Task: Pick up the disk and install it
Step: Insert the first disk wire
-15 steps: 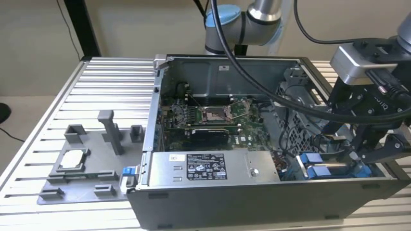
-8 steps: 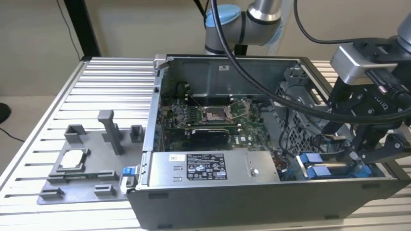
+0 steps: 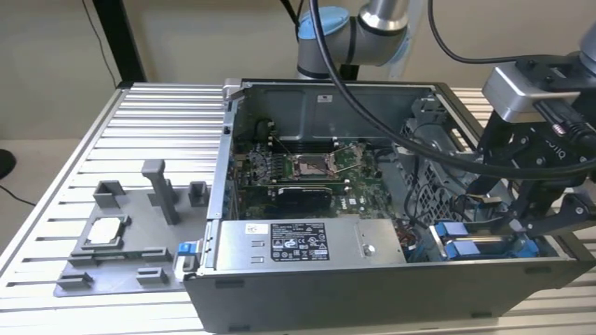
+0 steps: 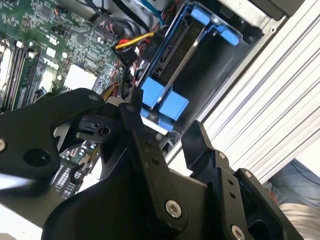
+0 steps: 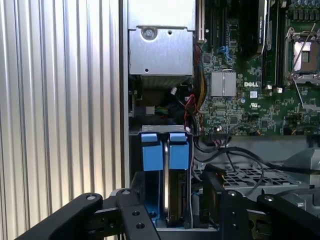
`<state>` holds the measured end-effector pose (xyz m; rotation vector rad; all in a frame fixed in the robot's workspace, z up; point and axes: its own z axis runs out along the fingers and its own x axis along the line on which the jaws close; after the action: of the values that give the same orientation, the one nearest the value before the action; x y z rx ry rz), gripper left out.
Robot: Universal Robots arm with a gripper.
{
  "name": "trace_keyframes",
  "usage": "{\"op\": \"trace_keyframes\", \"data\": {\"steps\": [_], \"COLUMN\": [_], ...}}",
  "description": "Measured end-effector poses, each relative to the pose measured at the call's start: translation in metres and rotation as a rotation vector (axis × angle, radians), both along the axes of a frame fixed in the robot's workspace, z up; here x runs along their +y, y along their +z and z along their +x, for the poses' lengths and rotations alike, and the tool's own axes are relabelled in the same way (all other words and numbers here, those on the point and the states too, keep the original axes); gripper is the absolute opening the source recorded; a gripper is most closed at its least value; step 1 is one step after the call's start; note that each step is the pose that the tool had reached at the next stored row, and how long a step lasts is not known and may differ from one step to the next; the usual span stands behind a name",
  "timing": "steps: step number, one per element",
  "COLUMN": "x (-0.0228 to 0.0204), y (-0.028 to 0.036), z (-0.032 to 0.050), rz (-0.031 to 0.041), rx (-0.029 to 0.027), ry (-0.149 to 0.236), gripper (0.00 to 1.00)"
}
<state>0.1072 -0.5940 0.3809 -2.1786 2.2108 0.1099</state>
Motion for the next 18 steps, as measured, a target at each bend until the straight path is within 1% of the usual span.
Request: {"op": "trace_keyframes", "data": {"steps": [4,8,10,12,13,14,18], "x": [0.0006,0.0026,0.0049,0.0084,0.0106,0.0114,0.0114], "y": [-0.0006,-0.0011,-0.0018,-0.0025,-0.0028,-0.0028,-0.0029], "z": [0.0064,0.0164,0.0207,0.0247,0.0260,0.0261,0.0261], "rz": [0.0000,0.0000,0.0001,0.0001,0.0002,0.0001,0.0000], "rx": [-0.0002,-0.0004,-0.0014,-0.0024,-0.0032,-0.0032,-0.0033], "ry": [0.000,0.000,0.000,0.000,0.000,0.000,0.000], "gripper": [1.00,1.00,1.00,1.00,1.00,1.00,1.00]}}
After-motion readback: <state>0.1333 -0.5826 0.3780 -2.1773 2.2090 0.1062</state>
